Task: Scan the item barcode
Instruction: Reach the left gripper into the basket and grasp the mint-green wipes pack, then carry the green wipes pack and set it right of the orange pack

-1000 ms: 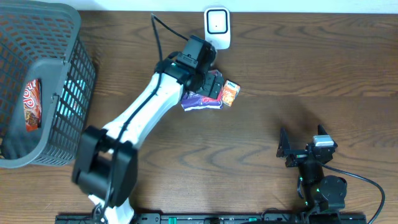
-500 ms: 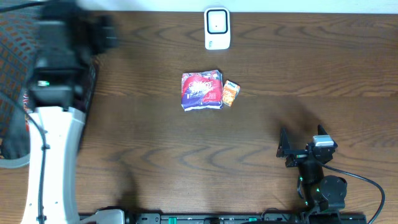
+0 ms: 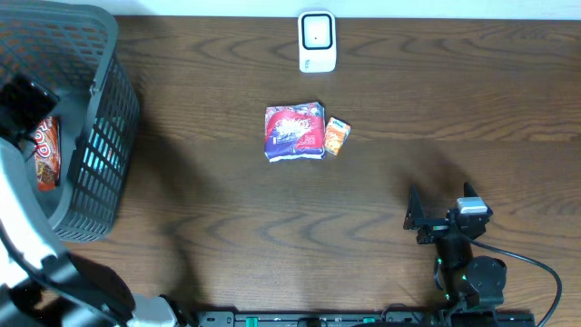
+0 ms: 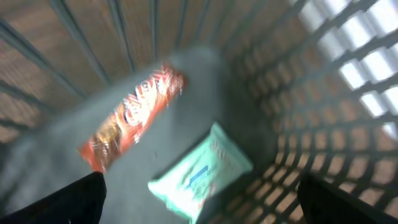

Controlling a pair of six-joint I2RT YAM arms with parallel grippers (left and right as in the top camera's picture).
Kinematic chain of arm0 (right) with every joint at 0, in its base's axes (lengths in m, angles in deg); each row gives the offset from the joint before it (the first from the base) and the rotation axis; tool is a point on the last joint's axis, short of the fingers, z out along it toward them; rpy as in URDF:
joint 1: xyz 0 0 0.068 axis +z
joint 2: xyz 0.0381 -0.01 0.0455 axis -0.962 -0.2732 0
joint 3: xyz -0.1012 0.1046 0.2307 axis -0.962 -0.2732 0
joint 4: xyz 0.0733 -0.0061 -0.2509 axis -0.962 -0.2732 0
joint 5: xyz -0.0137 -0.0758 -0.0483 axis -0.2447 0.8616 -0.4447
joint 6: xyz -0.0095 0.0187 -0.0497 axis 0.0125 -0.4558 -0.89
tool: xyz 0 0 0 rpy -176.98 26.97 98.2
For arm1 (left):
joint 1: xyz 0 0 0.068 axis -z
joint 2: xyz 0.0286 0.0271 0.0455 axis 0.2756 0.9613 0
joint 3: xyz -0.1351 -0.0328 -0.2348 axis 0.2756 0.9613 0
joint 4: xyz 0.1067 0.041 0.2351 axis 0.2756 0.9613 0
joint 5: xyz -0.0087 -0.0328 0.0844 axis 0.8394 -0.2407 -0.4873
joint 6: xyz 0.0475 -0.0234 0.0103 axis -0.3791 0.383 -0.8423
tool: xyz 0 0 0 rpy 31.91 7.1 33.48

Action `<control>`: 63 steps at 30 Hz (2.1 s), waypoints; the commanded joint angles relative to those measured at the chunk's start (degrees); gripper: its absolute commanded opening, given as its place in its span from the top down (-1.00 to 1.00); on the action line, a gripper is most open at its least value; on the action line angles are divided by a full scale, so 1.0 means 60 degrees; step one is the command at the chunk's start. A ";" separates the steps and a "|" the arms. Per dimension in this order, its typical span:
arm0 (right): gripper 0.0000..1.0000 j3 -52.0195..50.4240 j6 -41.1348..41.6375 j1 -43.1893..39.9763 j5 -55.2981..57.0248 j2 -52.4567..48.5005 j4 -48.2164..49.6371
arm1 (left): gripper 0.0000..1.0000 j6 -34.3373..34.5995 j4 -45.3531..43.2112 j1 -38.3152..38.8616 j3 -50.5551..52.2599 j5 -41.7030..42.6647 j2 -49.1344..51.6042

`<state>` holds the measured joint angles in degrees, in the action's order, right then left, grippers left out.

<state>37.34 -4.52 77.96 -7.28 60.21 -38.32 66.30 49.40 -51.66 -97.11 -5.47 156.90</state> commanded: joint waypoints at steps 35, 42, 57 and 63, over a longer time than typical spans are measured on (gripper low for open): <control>-0.98 -0.0011 0.0066 -0.0066 -0.0025 0.0036 -0.0044 | 0.85 -0.2302 0.0951 0.0827 -0.0484 -0.0743 0.3395; -0.99 -0.0011 0.0062 -0.0066 -0.0025 0.0036 -0.0044 | 0.85 -0.0601 0.0266 0.0761 -0.1639 -0.0710 0.0579; -0.98 -0.0011 0.0062 -0.0066 -0.0025 0.0036 -0.0044 | 0.85 0.3457 -0.1708 0.4313 -0.1625 0.3858 -0.2222; -0.99 -0.0011 0.0062 -0.0066 -0.0025 0.0036 -0.0044 | 0.85 0.1479 -0.0794 0.7785 -0.1439 0.2251 -0.1184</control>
<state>37.34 -4.52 77.96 -7.28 60.21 -38.32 80.98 42.24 -12.82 -106.35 12.74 147.46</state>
